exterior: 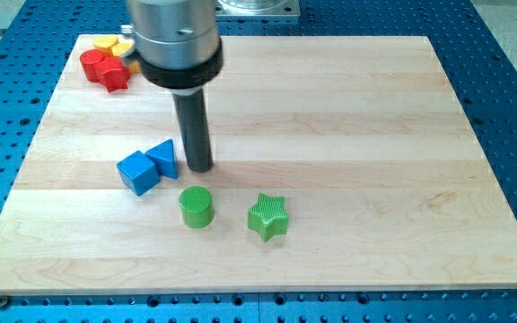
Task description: Push green circle into the green star
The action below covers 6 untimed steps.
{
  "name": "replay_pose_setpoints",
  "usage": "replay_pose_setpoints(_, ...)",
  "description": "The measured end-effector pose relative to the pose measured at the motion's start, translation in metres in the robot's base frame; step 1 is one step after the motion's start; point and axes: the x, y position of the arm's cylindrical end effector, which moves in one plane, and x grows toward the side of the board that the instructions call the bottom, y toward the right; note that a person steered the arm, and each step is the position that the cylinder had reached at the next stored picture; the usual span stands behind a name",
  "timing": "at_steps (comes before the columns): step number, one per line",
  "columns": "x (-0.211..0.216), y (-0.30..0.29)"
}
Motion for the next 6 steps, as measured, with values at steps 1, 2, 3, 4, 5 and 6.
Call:
replay_pose_setpoints(1,0.036,-0.021)
replay_pose_setpoints(2,0.056,-0.041)
replay_pose_setpoints(3,0.063,0.019)
replay_pose_setpoints(4,0.048,0.022)
replay_pose_setpoints(5,-0.031,0.003)
replay_pose_setpoints(6,-0.118,-0.028)
